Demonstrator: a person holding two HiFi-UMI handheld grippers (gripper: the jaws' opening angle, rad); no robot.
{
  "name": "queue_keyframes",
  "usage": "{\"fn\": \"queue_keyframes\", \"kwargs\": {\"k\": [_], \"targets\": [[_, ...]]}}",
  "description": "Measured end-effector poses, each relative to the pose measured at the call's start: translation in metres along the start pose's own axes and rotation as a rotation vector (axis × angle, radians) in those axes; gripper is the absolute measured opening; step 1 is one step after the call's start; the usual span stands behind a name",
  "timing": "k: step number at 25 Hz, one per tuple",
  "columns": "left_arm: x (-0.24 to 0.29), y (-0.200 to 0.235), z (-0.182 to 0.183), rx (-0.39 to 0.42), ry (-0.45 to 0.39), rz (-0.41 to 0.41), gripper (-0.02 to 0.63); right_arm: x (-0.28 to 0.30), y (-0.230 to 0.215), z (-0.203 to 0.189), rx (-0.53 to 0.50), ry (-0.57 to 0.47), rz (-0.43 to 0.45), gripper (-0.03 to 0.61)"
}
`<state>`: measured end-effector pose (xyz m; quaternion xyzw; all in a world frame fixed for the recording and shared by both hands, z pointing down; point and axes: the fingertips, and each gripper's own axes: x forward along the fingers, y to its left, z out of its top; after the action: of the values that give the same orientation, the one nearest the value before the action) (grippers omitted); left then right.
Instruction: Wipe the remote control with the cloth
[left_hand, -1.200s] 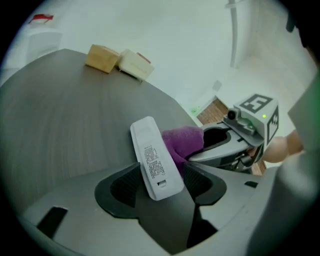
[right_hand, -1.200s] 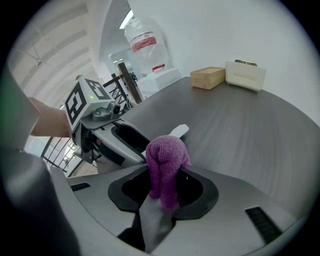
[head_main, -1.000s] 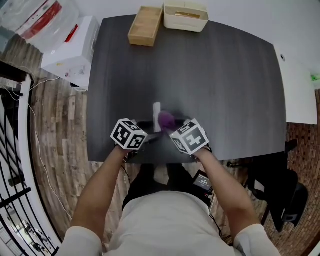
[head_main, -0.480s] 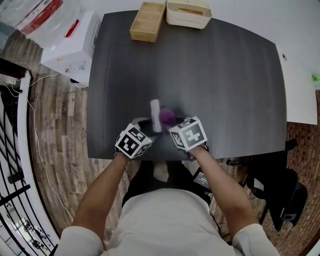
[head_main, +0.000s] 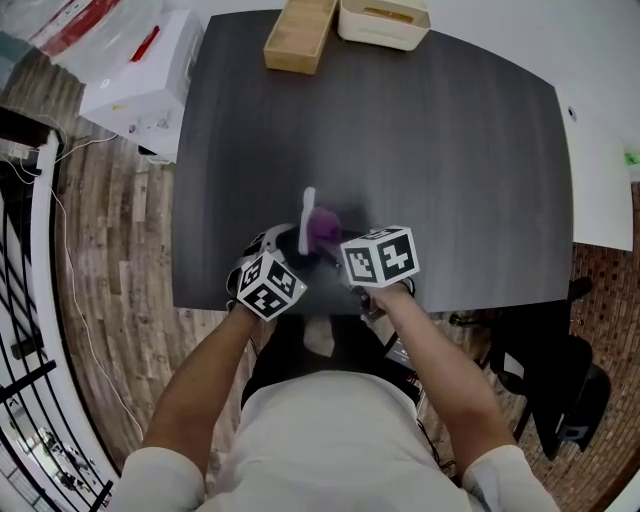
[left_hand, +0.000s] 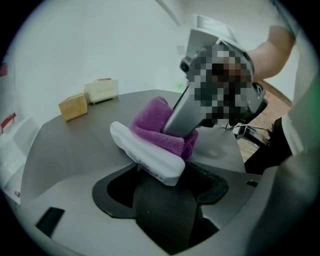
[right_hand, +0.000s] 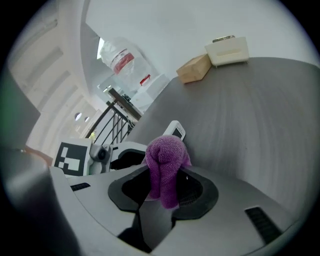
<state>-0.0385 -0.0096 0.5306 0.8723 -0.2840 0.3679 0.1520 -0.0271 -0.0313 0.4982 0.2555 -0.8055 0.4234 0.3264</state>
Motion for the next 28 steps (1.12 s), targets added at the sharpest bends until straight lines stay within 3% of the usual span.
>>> {"fn": "queue_keyframes", "kwargs": {"k": [3,10,15,21,24,28], "targets": [[-0.001,0.003,0.001,-0.021,-0.026,0.028,0.284,0.002,0.004,0.001,0.012,-0.001,0.011,0.132],[-0.007,0.006,0.001,-0.036,-0.05,0.059,0.17,-0.008,-0.007,-0.001,-0.049,0.015,-0.028,0.132],[-0.01,0.007,-0.001,-0.069,-0.056,0.073,0.135,-0.017,-0.013,-0.002,-0.23,0.069,-0.108,0.132],[-0.008,0.021,0.0,-0.086,-0.032,0.114,0.123,-0.027,-0.014,0.033,-0.437,0.079,-0.197,0.132],[-0.007,0.018,0.0,-0.091,-0.028,0.116,0.121,-0.033,0.015,0.046,-0.528,0.082,-0.163,0.132],[-0.007,0.018,-0.001,-0.106,-0.022,0.117,0.12,-0.015,0.049,0.034,-0.65,0.157,-0.088,0.132]]}}
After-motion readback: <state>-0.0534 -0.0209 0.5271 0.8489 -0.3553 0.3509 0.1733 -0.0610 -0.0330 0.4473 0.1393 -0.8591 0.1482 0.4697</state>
